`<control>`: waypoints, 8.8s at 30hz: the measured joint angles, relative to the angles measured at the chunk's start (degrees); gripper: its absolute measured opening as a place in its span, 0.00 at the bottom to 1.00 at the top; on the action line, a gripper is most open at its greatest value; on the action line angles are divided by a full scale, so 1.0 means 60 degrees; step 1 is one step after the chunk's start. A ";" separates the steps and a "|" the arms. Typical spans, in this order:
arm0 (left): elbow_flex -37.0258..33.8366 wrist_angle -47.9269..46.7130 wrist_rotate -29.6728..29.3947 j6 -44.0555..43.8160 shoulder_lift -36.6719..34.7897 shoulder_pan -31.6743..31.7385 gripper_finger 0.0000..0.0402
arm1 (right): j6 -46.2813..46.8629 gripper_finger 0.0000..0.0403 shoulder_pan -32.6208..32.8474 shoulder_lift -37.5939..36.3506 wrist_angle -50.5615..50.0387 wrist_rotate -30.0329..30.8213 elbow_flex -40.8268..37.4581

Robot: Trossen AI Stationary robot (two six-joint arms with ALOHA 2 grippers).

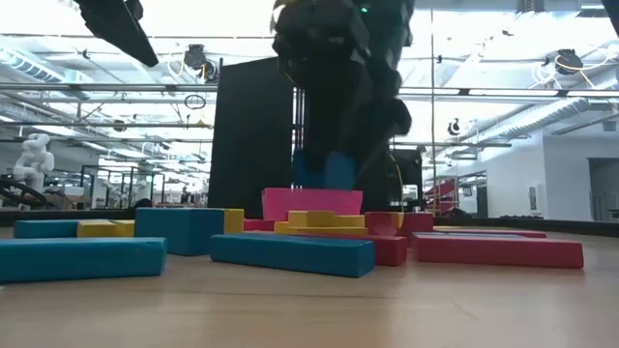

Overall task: Sort blocks
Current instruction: Put the blue block into the green bin

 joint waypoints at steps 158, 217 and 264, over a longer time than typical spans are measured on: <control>-0.0007 0.1038 0.3654 -0.1262 -0.2442 0.4705 0.37 | -0.1899 0.93 0.0009 -0.0646 -0.7064 0.0852 0.5916; -0.0865 -0.1311 0.2238 -0.6981 0.0362 -0.4236 0.84 | -0.0035 0.93 0.0429 -0.2958 -0.0727 0.1771 -0.3043; -0.0856 -0.1334 -0.1286 -0.6994 -0.1056 -0.1688 0.84 | -1.0936 0.26 -0.4536 -0.0087 -0.0403 0.0164 -0.2987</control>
